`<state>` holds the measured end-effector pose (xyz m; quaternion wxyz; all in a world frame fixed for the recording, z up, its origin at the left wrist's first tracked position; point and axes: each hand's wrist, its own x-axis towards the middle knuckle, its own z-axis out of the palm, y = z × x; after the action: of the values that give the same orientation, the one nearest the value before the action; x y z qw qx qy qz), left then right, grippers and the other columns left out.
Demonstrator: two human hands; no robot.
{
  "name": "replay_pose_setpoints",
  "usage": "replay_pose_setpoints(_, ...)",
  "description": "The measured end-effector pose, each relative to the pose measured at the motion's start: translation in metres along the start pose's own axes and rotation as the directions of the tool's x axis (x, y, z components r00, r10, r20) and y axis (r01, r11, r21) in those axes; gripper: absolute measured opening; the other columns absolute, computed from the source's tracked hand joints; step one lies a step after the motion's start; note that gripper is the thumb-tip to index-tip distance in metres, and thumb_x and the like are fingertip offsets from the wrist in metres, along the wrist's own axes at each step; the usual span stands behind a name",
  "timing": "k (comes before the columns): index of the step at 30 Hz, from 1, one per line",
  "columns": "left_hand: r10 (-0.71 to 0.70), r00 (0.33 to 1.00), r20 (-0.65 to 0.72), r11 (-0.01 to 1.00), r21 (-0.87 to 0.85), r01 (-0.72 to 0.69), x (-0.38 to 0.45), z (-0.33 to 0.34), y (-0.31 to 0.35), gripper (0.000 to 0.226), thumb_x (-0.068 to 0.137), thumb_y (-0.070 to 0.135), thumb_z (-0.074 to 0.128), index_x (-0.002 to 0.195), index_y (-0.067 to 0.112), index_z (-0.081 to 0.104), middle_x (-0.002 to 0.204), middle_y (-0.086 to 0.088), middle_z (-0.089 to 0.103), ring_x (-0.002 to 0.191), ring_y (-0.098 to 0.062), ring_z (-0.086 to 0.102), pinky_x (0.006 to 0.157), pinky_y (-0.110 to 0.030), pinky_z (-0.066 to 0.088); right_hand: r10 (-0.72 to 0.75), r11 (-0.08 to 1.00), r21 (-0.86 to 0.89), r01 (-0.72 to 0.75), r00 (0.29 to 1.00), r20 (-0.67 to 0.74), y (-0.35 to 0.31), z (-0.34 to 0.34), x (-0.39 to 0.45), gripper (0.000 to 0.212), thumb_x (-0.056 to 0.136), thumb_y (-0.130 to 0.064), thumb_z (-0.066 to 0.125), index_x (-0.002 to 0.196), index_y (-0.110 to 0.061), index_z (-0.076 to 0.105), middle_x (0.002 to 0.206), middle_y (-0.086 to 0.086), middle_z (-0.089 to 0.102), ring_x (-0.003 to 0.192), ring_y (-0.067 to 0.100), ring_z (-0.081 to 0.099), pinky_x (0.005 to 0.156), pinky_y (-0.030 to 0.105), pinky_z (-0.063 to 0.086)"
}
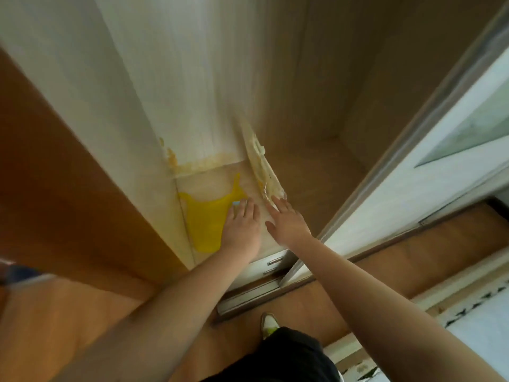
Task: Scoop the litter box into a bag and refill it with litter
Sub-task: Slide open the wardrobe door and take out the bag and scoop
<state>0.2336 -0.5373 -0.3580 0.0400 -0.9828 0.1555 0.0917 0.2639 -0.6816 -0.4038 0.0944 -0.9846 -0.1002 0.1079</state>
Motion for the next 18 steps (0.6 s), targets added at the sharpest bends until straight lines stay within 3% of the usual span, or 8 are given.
replay_pose_setpoints(5, -0.168, 0.984, -0.055, 0.979, -0.129, 0.16, 0.025, 0.04, -0.015, 0.065, 0.096, 0.031, 0.047, 0.153, 0.012, 0.021, 0.162, -0.012, 0.011, 0.15, -0.03, 0.003, 0.12, -0.047, 0.008, -0.104, 0.995, 0.018, 0.103, 0.993, 0.057, 0.014, 0.029, 0.03, 0.061, 0.099, -0.038, 0.039, 0.153, -0.024, 0.015, 0.161, 0.0, 0.008, 0.147, 0.02, 0.011, 0.116, 0.036, 0.017)
replay_pose_setpoints(8, -0.239, 0.966, 0.103, 0.958, -0.139, 0.252, 0.033, 0.068, -0.021, 0.073, 0.097, 0.033, 0.048, 0.155, 0.018, 0.006, 0.163, -0.007, 0.0, 0.15, -0.029, -0.004, 0.12, -0.047, 0.007, -0.135, 0.99, 0.065, 0.129, 0.987, 0.091, 0.009, 0.05, 0.044, 0.06, 0.097, -0.036, 0.044, 0.151, -0.023, 0.021, 0.159, 0.003, 0.016, 0.145, 0.022, 0.017, 0.115, 0.038, 0.019)
replay_pose_setpoints(13, -0.323, 0.91, 0.261, 0.908, -0.185, 0.375, 0.043, 0.144, -0.014, 0.076, 0.098, 0.037, 0.045, 0.156, 0.023, -0.002, 0.163, -0.004, -0.013, 0.15, -0.028, -0.009, 0.12, -0.049, 0.005, -0.107, 0.961, 0.272, 0.037, 0.964, 0.245, -0.004, 0.115, 0.06, 0.06, 0.094, -0.027, 0.049, 0.149, -0.022, 0.028, 0.15, 0.006, 0.033, 0.13, 0.027, 0.042, 0.1, 0.04, 0.042)
replay_pose_setpoints(16, -0.457, 0.849, 0.265, 0.824, -0.232, 0.516, 0.057, 0.185, -0.015, 0.071, 0.098, 0.041, 0.041, 0.155, 0.024, 0.002, 0.163, -0.007, -0.01, 0.15, -0.027, -0.007, 0.118, -0.052, 0.004, -0.099, 0.949, 0.314, 0.007, 0.956, 0.276, -0.006, 0.158, 0.068, 0.055, 0.095, -0.027, 0.049, 0.147, -0.025, 0.031, 0.148, 0.003, 0.035, 0.129, 0.024, 0.043, 0.099, 0.039, 0.042)
replay_pose_setpoints(18, -0.583, 0.758, 0.293, 0.68, -0.336, 0.652, 0.071, 0.209, -0.021, 0.07, 0.098, 0.039, 0.041, 0.155, 0.026, 0.004, 0.163, -0.007, -0.008, 0.15, -0.026, -0.005, 0.118, -0.053, 0.007, -0.062, 0.936, 0.352, -0.019, 0.974, 0.218, -0.006, 0.183, 0.08, 0.051, 0.094, -0.025, 0.05, 0.144, -0.026, 0.038, 0.144, 0.002, 0.04, 0.126, 0.023, 0.047, 0.098, 0.039, 0.043)
